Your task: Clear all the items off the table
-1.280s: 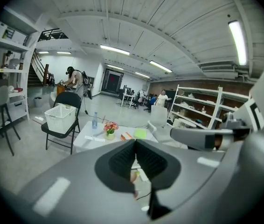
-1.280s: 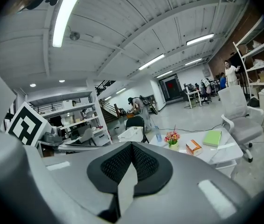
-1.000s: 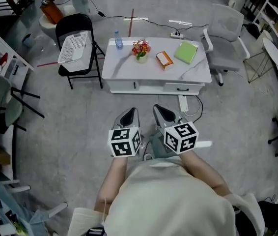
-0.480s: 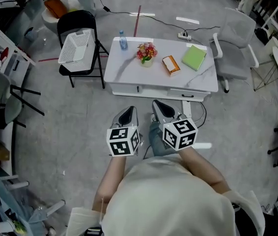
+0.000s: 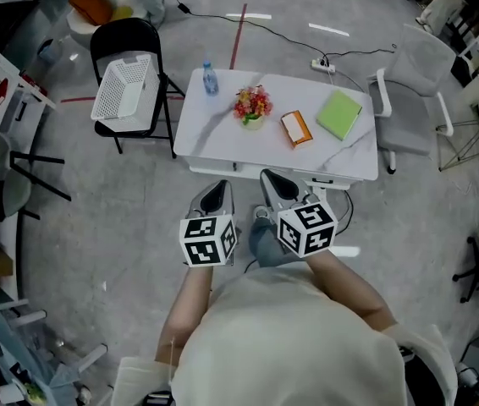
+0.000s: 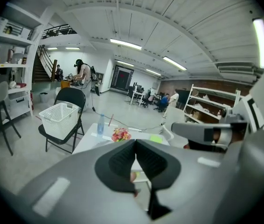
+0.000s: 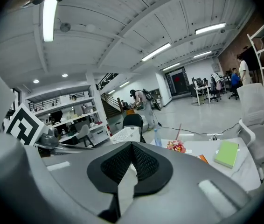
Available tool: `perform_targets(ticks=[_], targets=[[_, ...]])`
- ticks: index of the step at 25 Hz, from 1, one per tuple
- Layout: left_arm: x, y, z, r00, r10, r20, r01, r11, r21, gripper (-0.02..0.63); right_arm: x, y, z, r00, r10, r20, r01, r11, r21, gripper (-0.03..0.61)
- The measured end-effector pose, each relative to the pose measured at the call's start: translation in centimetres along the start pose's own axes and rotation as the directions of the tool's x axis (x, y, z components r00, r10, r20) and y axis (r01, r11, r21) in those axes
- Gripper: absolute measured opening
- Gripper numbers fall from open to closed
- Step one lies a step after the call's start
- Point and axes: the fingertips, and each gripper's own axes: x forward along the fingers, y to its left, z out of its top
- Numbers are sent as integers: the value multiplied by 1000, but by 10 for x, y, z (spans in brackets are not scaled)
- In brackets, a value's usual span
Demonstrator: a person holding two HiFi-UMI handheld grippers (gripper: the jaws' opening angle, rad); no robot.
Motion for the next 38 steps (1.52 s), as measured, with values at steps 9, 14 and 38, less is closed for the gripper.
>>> perform_targets(ticks=[9,14,38], targets=[[77,20,54,1000,29,-4,-29,999,-23,9,74,-53,43,998,50,-37,-51,998,-22,-2],[111,30,77,998,54,17,-53,998,-35,9,106,-75,60,996,83,-43,-84,996,-37,-2],[198,71,120,991,135,16,-133,987,-91,9,191,-131,102,989,140,-45,-140,990,2,-2]])
